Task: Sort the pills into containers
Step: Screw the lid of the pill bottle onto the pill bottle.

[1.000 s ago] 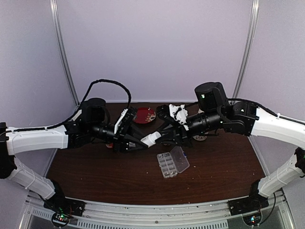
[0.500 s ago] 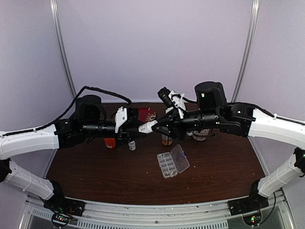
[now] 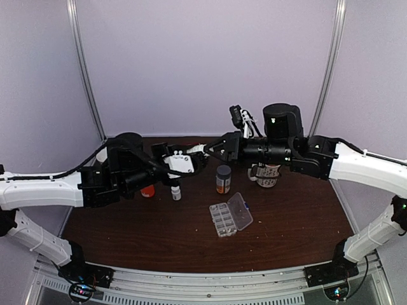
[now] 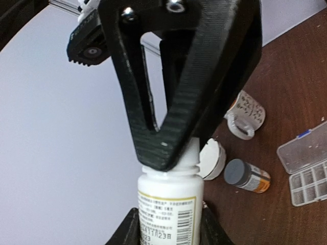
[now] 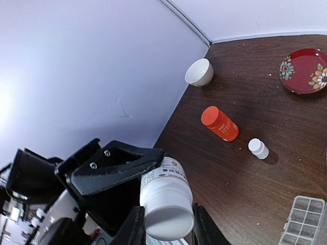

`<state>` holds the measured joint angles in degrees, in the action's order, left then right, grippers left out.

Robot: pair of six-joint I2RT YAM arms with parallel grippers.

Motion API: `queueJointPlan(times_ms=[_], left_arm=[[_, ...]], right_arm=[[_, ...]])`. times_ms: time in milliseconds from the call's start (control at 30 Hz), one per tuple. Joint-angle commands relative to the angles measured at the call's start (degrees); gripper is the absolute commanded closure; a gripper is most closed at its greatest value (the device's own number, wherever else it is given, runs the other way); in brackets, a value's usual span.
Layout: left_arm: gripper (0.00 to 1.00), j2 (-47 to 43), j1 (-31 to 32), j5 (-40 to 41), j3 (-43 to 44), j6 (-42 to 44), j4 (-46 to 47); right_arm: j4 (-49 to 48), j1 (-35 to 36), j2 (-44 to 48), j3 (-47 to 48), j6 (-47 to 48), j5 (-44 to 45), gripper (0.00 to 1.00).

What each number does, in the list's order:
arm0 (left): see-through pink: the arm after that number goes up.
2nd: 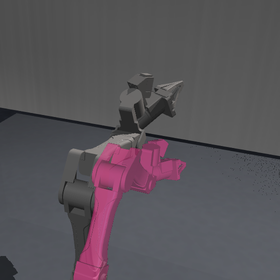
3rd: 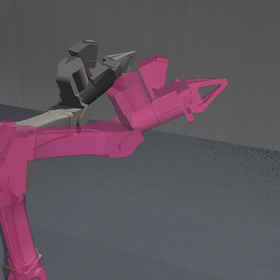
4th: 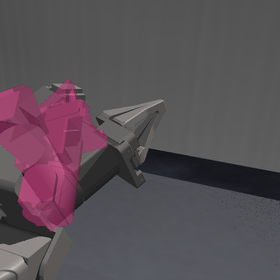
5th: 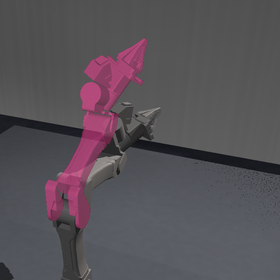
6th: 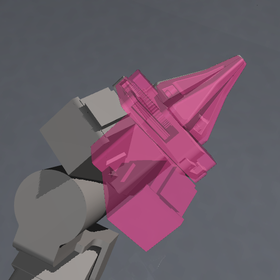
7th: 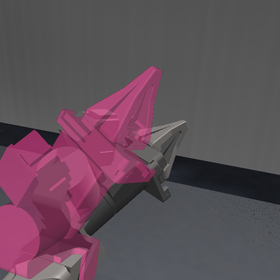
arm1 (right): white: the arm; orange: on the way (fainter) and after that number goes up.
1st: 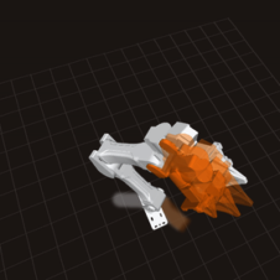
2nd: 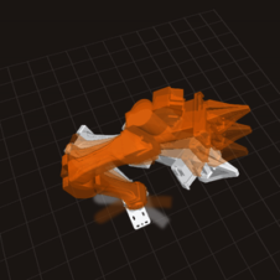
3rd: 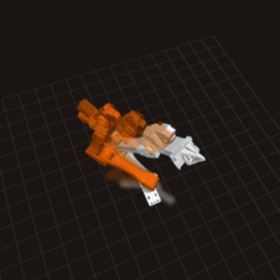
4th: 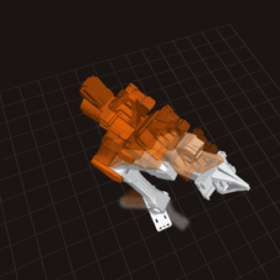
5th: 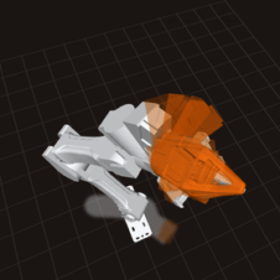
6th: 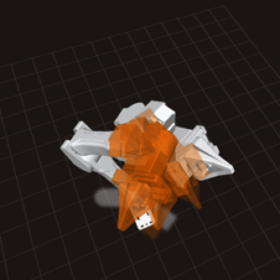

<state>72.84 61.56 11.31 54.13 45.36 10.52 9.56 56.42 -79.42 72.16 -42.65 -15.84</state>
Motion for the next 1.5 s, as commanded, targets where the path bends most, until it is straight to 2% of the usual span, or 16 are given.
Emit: queueJointPlan(times_ms=[0,167,300,433,533,700,767,867,1000,1100,1200,1300,1467], left_arm=[[1.0,3.6,2.4,12.6,-0.1,14.8,12.4],[1.0,7.5,3.3,16.8,-0.5,23.0,19.5],[1.0,9.2,3.6,18.1,-0.9,25.3,22.9],[1.0,7.2,3.3,15.5,-2.0,20.4,20.3],[1.0,5.4,2.4,13.3,-4.0,15.9,20.0],[1.0,3.0,0.0,7.4,-4.5,3.8,14.3],[1.0,1.7,-1.1,3.6,-5.0,-1.7,12.6],[1.0,-0.1,-4.1,-5.5,-3.6,-11.7,6.5],[1.0,-0.4,-8.9,-26.0,-0.5,-23.5,-1.6],[1.0,1.7,-10.6,-38.1,3.0,-27.7,-8.1],[1.0,4.2,-11.0,-46.7,7.3,-28.8,-15.9],[1.0,6.4,-11.1,-52.6,10.0,-29.6,-20.0],[1.0,7.6,-11.1,-54.9,10.2,-31.0,-20.2]], right_arm=[[-8.7,-2.0,-0.2,-2.0,-18.7,-3.6,0.82],[-14.9,-3.8,-0.4,-3.2,-31.1,-7.8,0.83],[-17.4,-4.2,1.5,-3.3,-36.0,-7.5,0.68],[-16.0,-4.8,4.1,-2.6,-33.2,-7.2,0.48],[-6.9,-5.9,7.2,-3.4,-25.0,-1.6,0.31],[-9.3,-9.0,10.4,-10.8,-22.4,-4.1,0.15],[-8.6,-9.7,10.8,-11.4,-19.7,-5.6,0.12],[-3.6,-9.9,11.1,-10.2,-6.4,-5.2,0.13],[0.3,-9.7,13.3,-9.1,20.2,-5.6,0.15],[2.6,-9.2,15.6,-9.7,41.9,-9.8,0.21],[5.3,-8.3,16.7,-9.5,59.9,-12.9,0.23],[7.6,-7.5,15.8,-7.9,68.7,-14.2,0.24],[17.7,-4.6,11.1,-0.5,80.2,-13.2,0.24]])
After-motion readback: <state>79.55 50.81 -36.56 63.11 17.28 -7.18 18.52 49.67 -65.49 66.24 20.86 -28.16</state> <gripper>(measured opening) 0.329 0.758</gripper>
